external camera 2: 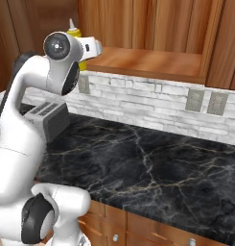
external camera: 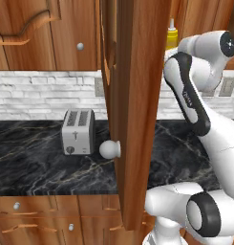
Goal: Take 2 condiments from the cabinet and move them on the counter near the stove.Make sure the condiments are lined up with each other, next to each other.
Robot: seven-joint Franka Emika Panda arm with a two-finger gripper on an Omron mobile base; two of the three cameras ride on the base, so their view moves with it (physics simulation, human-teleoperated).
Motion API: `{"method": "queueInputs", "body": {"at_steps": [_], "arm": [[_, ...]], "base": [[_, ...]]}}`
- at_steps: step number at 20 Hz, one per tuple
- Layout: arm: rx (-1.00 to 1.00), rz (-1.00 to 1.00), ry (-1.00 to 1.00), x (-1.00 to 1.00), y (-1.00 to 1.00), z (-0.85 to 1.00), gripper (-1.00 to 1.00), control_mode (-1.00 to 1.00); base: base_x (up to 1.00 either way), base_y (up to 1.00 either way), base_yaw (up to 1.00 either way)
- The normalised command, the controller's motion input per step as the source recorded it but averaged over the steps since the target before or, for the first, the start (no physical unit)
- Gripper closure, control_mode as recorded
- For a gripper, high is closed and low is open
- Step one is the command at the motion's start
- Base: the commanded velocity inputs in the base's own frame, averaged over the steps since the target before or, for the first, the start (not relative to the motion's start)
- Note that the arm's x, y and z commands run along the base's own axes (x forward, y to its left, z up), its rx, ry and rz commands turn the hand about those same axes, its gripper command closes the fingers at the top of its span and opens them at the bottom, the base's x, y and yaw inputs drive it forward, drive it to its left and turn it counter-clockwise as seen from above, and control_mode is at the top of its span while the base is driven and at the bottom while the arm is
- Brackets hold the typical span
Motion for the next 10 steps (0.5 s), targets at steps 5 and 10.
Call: {"method": "queueInputs", "body": {"at_steps": [5, 10], "arm": [[0.0, -0.09, 0.0, -1.0, -0.05, -0.18, 1.0, -1.0], [0.02, -0.07, -0.03, -1.0, 0.0, -0.17, 1.0, -1.0]], "base": [[0.0, 0.0, 0.0], [0.0, 0.0, 0.0]]}}
